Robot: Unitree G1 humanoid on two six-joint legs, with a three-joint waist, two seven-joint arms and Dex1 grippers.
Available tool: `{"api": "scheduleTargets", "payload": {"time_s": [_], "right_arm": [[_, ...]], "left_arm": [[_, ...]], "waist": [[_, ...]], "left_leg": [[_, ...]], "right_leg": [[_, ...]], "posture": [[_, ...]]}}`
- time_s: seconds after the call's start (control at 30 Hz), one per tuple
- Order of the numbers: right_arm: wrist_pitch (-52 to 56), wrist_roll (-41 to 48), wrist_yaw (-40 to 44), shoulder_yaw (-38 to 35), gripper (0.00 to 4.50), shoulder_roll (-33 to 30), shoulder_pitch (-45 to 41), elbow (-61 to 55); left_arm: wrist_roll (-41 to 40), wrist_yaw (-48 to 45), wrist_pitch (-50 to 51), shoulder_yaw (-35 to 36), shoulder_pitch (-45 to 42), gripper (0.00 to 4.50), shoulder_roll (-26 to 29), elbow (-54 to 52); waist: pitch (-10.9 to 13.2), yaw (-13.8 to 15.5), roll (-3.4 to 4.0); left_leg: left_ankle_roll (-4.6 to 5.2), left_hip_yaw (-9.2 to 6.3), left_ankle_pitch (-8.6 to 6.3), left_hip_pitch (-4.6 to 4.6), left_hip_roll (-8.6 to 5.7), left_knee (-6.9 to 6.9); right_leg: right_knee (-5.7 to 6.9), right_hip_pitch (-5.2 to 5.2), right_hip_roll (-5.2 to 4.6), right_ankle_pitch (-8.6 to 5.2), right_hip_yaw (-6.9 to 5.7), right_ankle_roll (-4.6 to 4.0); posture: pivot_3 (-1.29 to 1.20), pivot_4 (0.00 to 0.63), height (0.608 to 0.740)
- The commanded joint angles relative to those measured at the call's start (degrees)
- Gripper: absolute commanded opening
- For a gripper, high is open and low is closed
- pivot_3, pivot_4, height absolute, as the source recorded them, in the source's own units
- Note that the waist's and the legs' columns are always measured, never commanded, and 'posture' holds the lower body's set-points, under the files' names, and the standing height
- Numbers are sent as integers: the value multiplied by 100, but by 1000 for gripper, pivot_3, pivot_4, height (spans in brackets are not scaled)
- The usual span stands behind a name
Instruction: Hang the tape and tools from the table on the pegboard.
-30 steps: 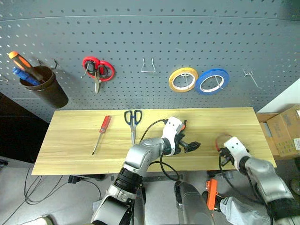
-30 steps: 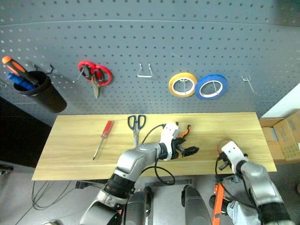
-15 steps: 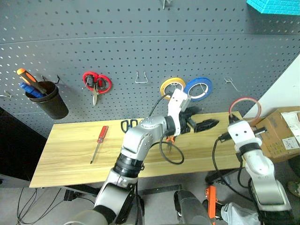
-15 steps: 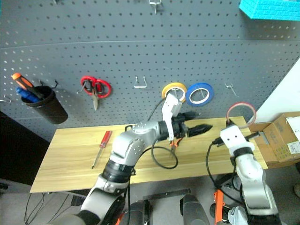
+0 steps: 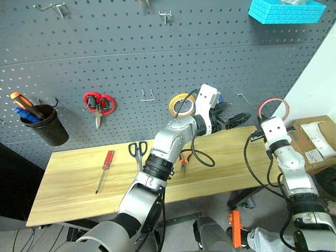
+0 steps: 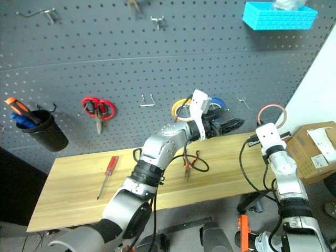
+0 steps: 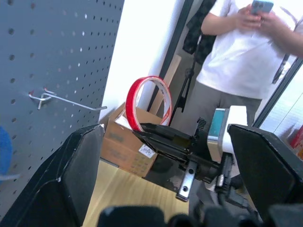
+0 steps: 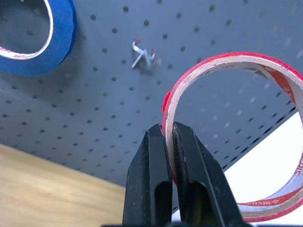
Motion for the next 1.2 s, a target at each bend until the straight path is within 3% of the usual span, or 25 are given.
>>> {"api": "scheduleTargets", "payload": {"time_s": [0.03, 0.53, 0.83, 1.2], "right_arm": [[-377, 423, 553, 37, 31, 103, -357, 215], [-1077, 464, 1094, 290, 31, 323, -1236, 1658], [-1199, 682, 1509, 165, 31, 188, -1748, 2676], [-1508, 547, 1465, 267, 31, 271, -1857, 2515]], "left_arm": [[106, 47, -292, 62, -334, 4500, -142, 171], [212, 152, -335, 319, -420, 4500, 47, 306], [233, 155, -292, 351, -392, 4500, 67, 243], [185, 332, 50, 368, -125, 4500, 217, -188]], "waist": [[-7, -67, 2], [-79, -225, 21], [-79, -239, 21], [-67, -178, 14]], "left_leg": [[1, 1, 1, 3, 0, 0], [7, -3, 6, 9, -1, 1], [8, -3, 5, 89, -2, -4], [9, -2, 5, 91, -2, -9]], "right_leg": [[2, 1, 0, 1, 1, 1], [8, 11, 1, 5, 4, 7], [5, 86, 2, 2, 6, 5], [6, 86, 4, 2, 14, 5]], "posture": [[-172, 22, 740], [-143, 28, 740], [-130, 38, 740], [-75, 109, 740]]}}
